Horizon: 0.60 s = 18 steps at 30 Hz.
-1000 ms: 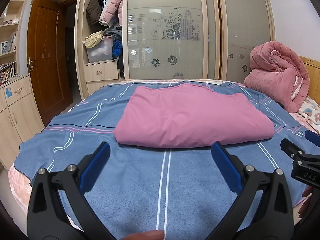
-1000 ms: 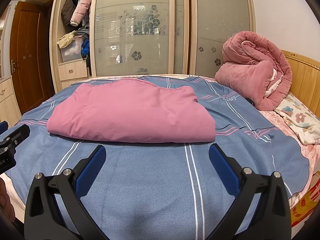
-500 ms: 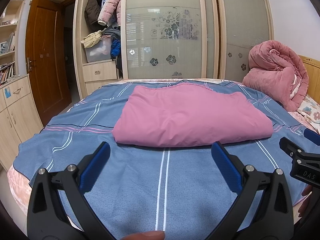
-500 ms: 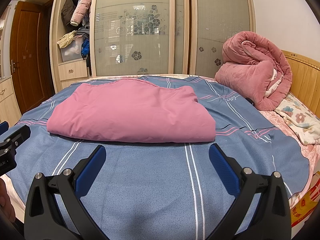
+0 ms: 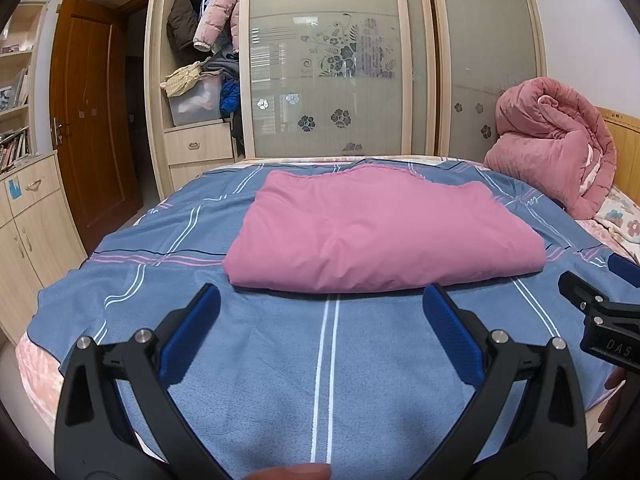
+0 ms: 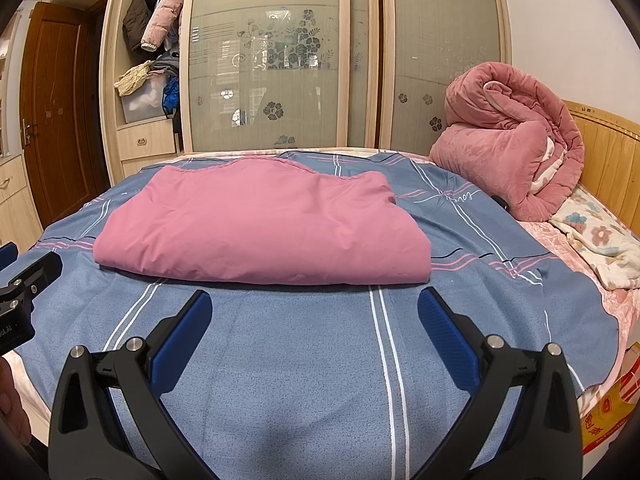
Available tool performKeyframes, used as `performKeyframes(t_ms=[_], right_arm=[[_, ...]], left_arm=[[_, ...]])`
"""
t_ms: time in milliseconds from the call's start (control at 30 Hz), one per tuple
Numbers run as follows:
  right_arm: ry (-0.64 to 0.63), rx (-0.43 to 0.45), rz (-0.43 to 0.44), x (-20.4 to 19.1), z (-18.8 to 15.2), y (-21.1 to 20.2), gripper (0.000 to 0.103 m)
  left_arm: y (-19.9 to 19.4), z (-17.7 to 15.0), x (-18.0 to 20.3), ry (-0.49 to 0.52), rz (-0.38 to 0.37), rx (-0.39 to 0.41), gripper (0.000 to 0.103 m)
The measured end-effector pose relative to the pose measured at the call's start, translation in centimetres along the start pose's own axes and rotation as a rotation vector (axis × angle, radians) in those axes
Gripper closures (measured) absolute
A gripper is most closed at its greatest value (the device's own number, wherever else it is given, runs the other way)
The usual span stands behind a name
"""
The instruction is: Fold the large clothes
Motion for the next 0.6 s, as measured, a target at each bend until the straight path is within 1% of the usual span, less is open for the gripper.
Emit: performKeyframes(t_ms=[300, 467, 600], right_arm=[[0.001, -0.001, 0.001, 0.0, -0.03, 0.01, 0.001], [0.0, 0.0, 0.001, 0.04, -0.12, 0.13, 0.001], [0.001, -0.001, 0.002, 0.01, -0.12, 0.09, 0.001]], left_arm=[[0.09, -0.09, -0.28, -0.014, -0.009, 0.0, 0.002], [0.45, -0.31, -0.27, -0.02, -0.021, -0.032, 0.002], [0.68, -0.46, -0.37, -0.016, -0.013, -0.039, 0.002]])
Point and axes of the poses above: each gripper's, at about its wrist camera, not at the fingertips, and y roughly the way its jaws point, x to its right, z to its top, the point moved 8 cm from there along y, roughly the way its jaws point, and after that the axes turned 14 degrees about -y, right-handed, at the moved point
